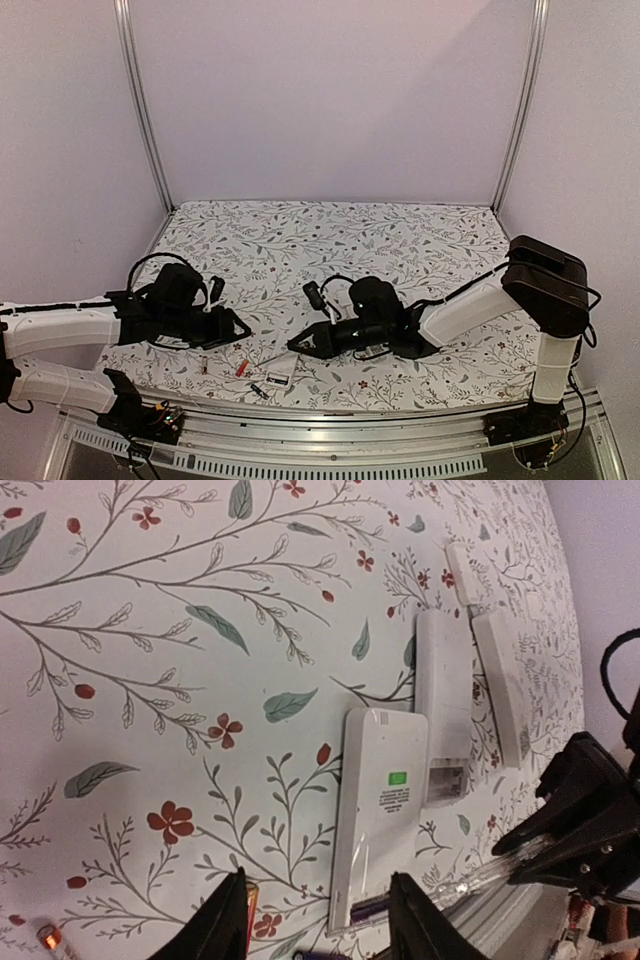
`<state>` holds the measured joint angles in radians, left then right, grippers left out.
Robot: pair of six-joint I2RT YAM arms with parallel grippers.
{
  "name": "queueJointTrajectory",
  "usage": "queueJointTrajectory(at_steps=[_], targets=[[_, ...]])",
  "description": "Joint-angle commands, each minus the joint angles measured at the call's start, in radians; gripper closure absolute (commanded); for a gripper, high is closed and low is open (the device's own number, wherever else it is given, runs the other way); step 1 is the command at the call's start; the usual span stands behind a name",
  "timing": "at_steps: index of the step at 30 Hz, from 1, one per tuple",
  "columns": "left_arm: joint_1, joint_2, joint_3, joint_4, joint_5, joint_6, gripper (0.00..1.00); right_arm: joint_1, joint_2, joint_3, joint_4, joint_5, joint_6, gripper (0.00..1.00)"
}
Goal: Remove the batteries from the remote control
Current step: Remove the battery from the remote control without the battery cover.
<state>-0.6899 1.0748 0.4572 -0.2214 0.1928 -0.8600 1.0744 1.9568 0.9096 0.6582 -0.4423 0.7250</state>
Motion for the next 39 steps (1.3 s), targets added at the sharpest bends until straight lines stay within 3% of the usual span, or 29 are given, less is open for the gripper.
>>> queueJointTrajectory(at_steps=[1, 13, 19, 27, 39], targets=[[0.012, 0.011, 0.015, 0.034, 0.050, 0.037, 0.52, -0.008, -0.085, -0.028, -0.049, 0.030, -0.044, 1.00], [-0.107, 0.171, 0.003, 0.188, 0.099, -0.008, 0.56, -0.018, -0.172, -0.148, -0.169, 0.037, -0.072, 1.00], [-0.150, 0.280, 0.047, 0.200, 0.105, 0.004, 0.59, -0.019, -0.172, -0.116, -0.251, 0.052, -0.101, 1.00], [-0.158, 0.374, 0.061, 0.205, 0.123, 0.018, 0.66, -0.030, -0.110, -0.057, -0.295, -0.043, -0.099, 1.00], [-0.158, 0.444, 0.073, 0.223, 0.137, 0.028, 0.71, -0.053, -0.013, 0.008, -0.269, -0.170, -0.031, 1.00]])
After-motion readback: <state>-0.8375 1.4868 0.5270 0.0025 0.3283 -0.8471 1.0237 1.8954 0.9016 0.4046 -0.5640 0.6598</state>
